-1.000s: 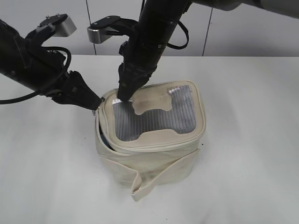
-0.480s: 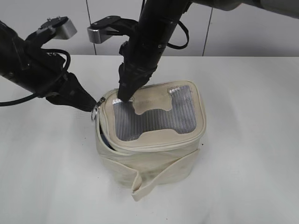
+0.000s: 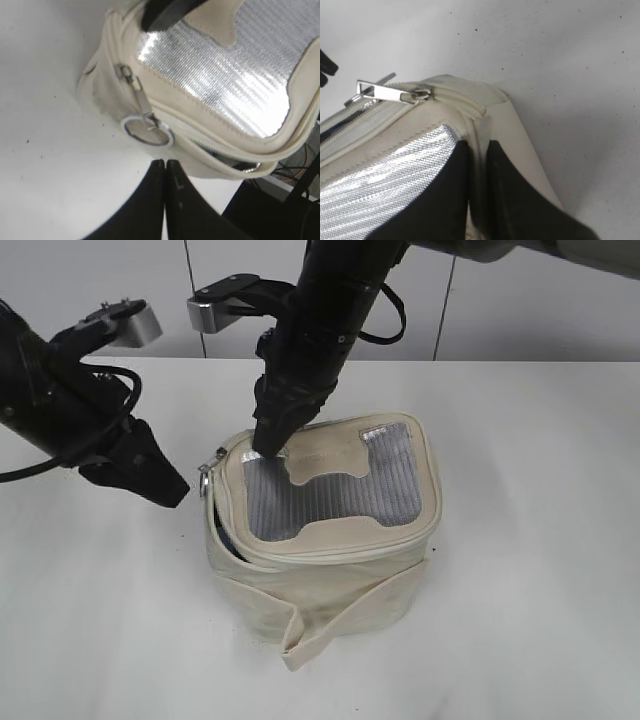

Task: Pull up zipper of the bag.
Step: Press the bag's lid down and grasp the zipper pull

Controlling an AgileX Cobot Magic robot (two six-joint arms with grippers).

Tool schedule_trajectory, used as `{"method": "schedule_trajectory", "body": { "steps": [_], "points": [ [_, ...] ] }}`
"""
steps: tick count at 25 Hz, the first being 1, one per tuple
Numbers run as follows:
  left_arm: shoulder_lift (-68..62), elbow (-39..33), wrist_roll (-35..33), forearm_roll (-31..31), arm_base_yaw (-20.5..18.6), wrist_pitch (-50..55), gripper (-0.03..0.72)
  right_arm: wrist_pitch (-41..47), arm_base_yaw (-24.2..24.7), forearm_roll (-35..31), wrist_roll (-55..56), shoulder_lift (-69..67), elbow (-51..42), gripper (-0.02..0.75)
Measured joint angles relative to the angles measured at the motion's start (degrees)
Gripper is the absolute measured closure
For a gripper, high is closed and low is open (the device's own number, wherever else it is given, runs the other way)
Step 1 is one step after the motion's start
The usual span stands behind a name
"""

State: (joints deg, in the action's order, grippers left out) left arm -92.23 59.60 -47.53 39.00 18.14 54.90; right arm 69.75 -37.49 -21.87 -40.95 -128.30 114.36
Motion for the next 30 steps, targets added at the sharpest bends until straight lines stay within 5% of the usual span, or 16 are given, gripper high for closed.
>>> {"method": "schedule_trajectory", "body": {
  "steps": [4, 10, 13, 23, 30],
  "points": [
    [0.00, 0.00, 1.37, -1.77, 0.00, -0.44, 0.672, 0.00, 0.00, 0.00, 0.25, 0.00, 0.00, 0.667],
    [0.00, 0.00, 1.09, -2.82, 0.28, -1.82, 0.294, 0.00, 0.00, 0.07, 0.31, 0.06, 0.00, 0.668],
    [0.00, -1.53, -1.18, -2.83, 1.25, -3.82, 0.244, 0.00, 0.00, 0.07, 0.37, 0.06, 0.00, 0.668],
    [0.00, -2.28, -4.64, -2.28, 4.60, -11.52, 0.272, 0.00, 0.00, 0.16, 0.37, 0.06, 0.00, 0.676],
    [0.00, -2.28, -4.66, -1.87, 4.85, -15.24, 0.516, 0.00, 0.00, 0.21, 0.42, 0.06, 0.00, 0.676]
  ]
}}
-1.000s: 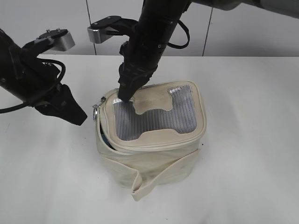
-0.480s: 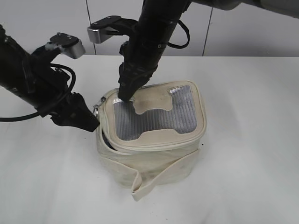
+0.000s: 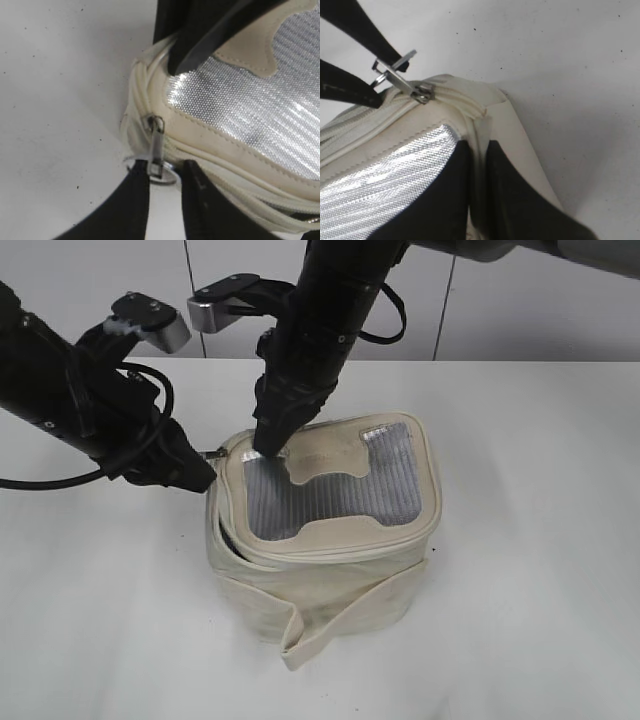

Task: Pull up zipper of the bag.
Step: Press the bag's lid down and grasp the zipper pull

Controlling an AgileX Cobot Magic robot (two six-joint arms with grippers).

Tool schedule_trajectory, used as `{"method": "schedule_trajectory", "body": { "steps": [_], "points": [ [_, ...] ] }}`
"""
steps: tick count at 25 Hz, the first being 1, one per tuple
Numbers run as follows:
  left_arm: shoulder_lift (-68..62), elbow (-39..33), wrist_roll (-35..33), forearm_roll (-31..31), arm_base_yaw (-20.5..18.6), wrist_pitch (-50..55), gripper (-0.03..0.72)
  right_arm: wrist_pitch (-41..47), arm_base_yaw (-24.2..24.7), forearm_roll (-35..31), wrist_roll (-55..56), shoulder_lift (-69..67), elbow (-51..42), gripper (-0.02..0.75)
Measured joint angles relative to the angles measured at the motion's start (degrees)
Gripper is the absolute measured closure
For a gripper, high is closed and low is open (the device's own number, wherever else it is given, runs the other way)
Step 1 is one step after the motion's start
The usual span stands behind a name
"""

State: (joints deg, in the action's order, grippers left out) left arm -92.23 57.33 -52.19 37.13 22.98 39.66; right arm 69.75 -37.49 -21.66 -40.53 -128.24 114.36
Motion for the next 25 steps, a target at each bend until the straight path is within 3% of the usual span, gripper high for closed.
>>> {"method": "schedule_trajectory", "body": {
  "steps": [3, 5, 10, 17, 25],
  "points": [
    [0.00, 0.00, 0.00, 0.00, 0.05, 0.10, 0.634, 0.00, 0.00, 0.00, 0.00, 0.00, 0.00, 0.676],
    [0.00, 0.00, 0.00, 0.00, 0.05, 0.11, 0.671, 0.00, 0.00, 0.06, 0.00, 0.00, 0.00, 0.676],
    [0.00, 0.00, 0.41, -0.14, 0.05, 0.84, 0.684, 0.00, 0.00, 0.06, 0.00, 0.00, 0.00, 0.678],
    [0.11, 0.00, 8.92, -4.57, 0.05, 2.54, 0.688, 0.00, 0.00, 0.28, 0.93, 0.00, 0.00, 0.678],
    [1.91, -0.60, 11.56, -5.67, 0.05, 5.17, 0.690, 0.28, -0.06, 0.41, 2.39, 0.12, 0.00, 0.678]
  ]
}}
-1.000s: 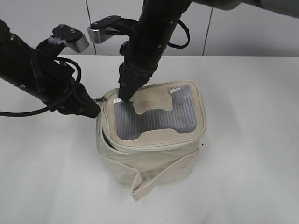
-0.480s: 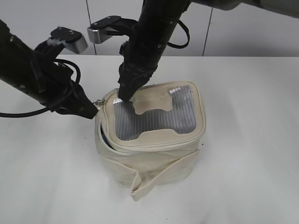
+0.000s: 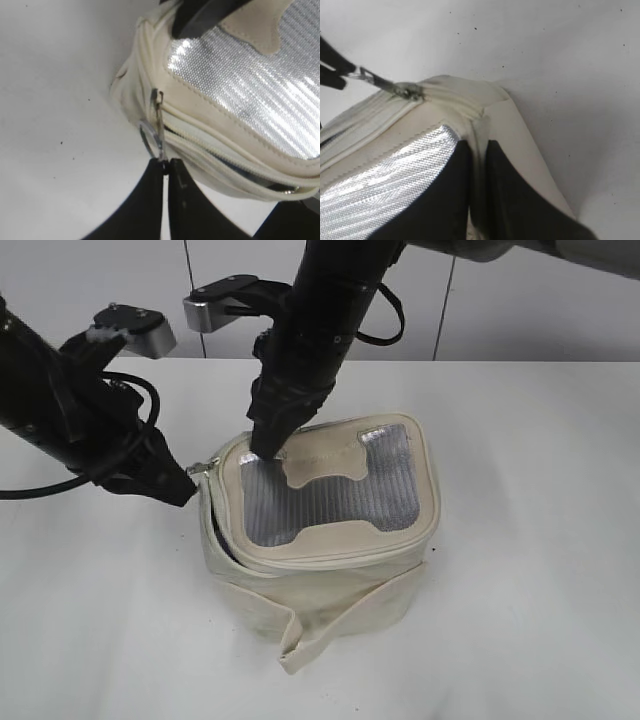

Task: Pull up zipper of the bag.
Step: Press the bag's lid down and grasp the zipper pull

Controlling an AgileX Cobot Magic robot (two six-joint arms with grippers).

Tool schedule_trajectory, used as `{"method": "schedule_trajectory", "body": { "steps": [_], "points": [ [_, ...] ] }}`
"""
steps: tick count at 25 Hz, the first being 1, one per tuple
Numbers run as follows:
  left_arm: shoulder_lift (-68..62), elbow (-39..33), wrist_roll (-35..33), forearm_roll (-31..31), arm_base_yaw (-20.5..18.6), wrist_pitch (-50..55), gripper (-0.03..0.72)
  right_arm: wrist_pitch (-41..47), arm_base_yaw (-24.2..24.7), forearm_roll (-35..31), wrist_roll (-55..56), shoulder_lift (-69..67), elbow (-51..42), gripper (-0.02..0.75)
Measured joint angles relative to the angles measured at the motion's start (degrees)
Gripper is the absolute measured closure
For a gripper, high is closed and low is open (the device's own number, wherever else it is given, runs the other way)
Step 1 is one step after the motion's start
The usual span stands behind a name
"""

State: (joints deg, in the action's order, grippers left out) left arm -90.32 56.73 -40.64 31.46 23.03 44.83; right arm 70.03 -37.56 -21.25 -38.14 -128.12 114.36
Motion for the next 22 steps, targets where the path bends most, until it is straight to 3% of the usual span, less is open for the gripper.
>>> {"method": "schedule_trajectory", "body": {
  "steps": [22],
  "points": [
    [4.31, -3.19, 0.66, 4.53, 0.00, 9.69, 0.691, 0.23, -0.03, 0.44, 1.51, 0.00, 0.34, 0.681]
  ]
}}
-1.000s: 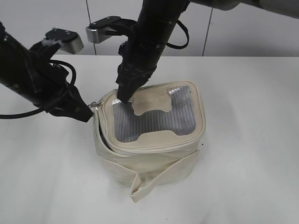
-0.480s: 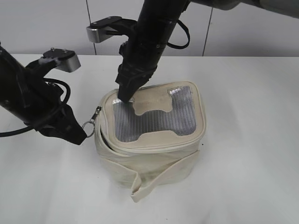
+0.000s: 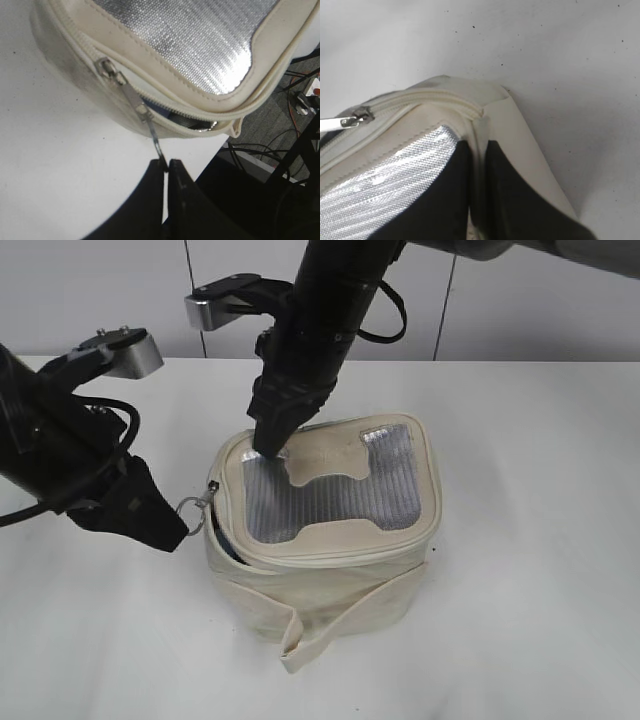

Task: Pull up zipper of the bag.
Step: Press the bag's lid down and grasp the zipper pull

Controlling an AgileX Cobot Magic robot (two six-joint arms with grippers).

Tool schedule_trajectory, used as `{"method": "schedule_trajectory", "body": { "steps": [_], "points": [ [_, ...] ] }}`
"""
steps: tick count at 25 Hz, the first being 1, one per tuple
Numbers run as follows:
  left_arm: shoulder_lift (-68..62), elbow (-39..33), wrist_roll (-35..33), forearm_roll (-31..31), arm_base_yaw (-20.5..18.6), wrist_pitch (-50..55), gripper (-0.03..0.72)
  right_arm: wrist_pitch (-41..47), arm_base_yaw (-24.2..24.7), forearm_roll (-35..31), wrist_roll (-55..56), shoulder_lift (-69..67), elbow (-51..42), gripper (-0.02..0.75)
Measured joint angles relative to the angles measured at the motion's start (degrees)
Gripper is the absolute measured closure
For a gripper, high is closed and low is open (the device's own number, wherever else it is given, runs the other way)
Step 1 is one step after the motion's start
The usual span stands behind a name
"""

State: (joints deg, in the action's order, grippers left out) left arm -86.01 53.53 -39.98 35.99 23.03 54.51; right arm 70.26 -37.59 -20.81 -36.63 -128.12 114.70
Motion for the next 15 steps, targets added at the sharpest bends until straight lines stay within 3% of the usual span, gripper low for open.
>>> {"method": "schedule_trajectory", "body": {
  "steps": [4, 11, 15],
  "points": [
    [0.00, 0.00, 0.05, 0.76, 0.73, 0.26, 0.691, 0.28, 0.00, 0.18, 0.56, 0.00, 0.55, 0.681],
    [0.00, 0.00, 1.33, 0.76, 8.15, 0.42, 0.691, 0.28, 0.00, 0.63, 0.66, 0.00, 0.79, 0.681],
    [0.00, 0.00, 3.57, 0.07, 10.25, 0.76, 0.691, 0.28, 0.00, 0.70, 0.73, 0.00, 0.79, 0.681]
  ]
}}
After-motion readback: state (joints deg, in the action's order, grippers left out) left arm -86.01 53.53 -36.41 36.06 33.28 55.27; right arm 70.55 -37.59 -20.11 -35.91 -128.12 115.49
